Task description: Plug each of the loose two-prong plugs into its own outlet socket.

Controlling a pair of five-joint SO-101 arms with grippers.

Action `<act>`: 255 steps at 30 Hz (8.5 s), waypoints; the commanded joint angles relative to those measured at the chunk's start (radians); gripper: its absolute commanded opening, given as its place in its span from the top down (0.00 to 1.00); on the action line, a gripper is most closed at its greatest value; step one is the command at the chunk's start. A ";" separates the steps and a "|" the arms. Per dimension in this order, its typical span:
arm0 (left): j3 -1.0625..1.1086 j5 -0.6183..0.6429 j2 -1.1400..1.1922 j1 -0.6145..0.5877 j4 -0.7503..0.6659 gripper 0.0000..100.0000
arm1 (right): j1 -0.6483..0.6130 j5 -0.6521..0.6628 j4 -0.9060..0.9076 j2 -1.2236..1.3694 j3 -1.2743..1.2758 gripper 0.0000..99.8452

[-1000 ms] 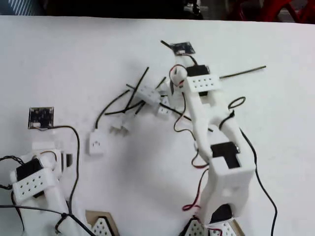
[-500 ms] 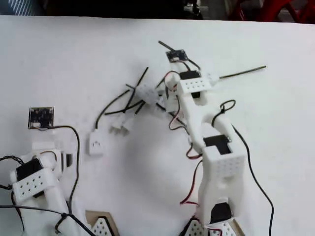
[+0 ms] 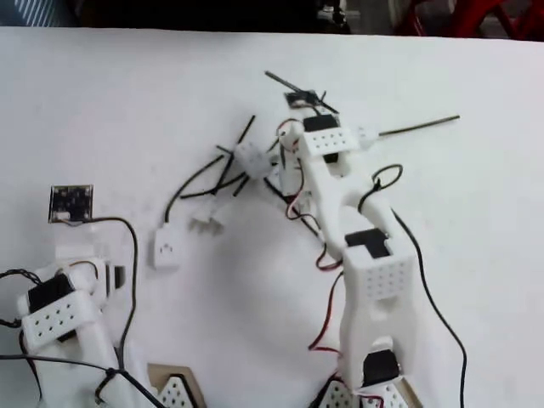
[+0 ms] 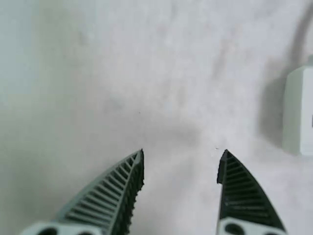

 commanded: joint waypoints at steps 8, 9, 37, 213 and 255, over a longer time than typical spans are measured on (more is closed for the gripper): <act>0.000 0.002 -0.018 -0.001 -0.020 0.75 | -0.150 -0.006 0.243 -0.398 -0.032 0.98; 0.000 0.002 -0.018 -0.001 -0.020 0.75 | -0.165 -0.006 0.271 -0.421 -0.032 0.98; 0.000 0.002 -0.018 -0.002 -0.020 0.75 | -0.280 0.239 -0.062 -1.428 0.798 0.98; 0.018 0.002 -0.018 -0.004 -0.048 0.75 | -0.182 0.410 -0.202 -0.733 1.086 0.91; -0.035 0.311 -0.550 0.532 0.009 0.66 | -0.590 -0.080 -0.430 -1.457 1.169 0.98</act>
